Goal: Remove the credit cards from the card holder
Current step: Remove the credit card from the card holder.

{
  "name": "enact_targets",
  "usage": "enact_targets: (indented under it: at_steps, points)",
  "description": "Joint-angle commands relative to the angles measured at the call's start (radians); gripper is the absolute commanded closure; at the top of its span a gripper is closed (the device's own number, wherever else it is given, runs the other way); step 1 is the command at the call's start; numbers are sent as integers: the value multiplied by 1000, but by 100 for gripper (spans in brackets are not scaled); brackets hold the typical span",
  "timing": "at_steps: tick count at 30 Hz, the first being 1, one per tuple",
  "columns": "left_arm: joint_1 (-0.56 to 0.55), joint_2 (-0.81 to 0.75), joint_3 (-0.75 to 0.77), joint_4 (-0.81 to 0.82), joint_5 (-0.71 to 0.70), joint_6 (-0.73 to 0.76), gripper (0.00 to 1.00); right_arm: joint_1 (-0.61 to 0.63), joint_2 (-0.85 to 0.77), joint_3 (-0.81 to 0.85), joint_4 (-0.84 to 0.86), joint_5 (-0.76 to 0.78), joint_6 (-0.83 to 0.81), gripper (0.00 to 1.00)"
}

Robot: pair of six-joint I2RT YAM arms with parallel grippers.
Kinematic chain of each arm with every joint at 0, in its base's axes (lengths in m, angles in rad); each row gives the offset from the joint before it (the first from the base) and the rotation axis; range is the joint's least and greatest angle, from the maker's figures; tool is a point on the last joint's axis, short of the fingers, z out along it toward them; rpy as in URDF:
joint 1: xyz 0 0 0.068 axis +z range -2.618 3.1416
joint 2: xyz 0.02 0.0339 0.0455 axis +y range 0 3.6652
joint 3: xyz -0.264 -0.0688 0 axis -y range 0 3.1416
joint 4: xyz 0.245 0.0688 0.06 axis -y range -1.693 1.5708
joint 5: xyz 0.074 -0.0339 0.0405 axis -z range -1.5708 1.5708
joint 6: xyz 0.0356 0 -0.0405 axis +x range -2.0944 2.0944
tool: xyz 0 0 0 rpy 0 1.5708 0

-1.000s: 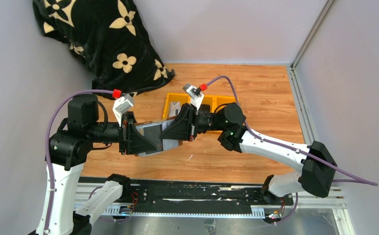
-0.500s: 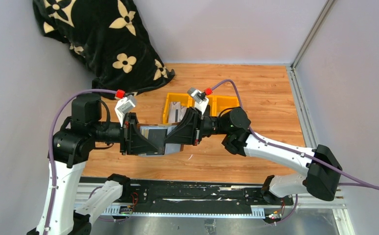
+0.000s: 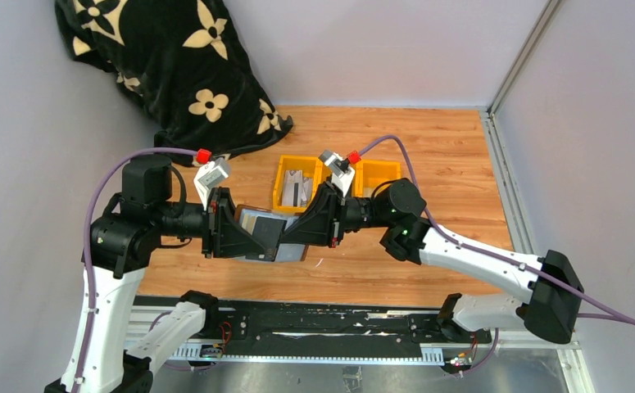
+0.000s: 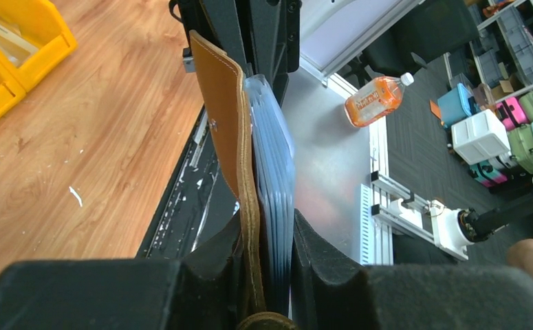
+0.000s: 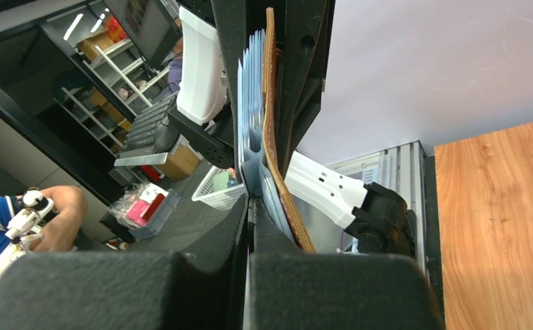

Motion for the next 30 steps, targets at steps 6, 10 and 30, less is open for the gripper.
enact_targets:
  at_steps: [6,10,30]
  points:
    - [-5,-15,31,22,82,-38,79,-23,-73,11,-204,-31,-137,100]
    - [-5,-13,28,21,70,-32,81,-15,-54,15,-147,-32,-99,86]
    - [-5,-26,15,21,16,-12,78,38,83,114,-95,20,-68,78]
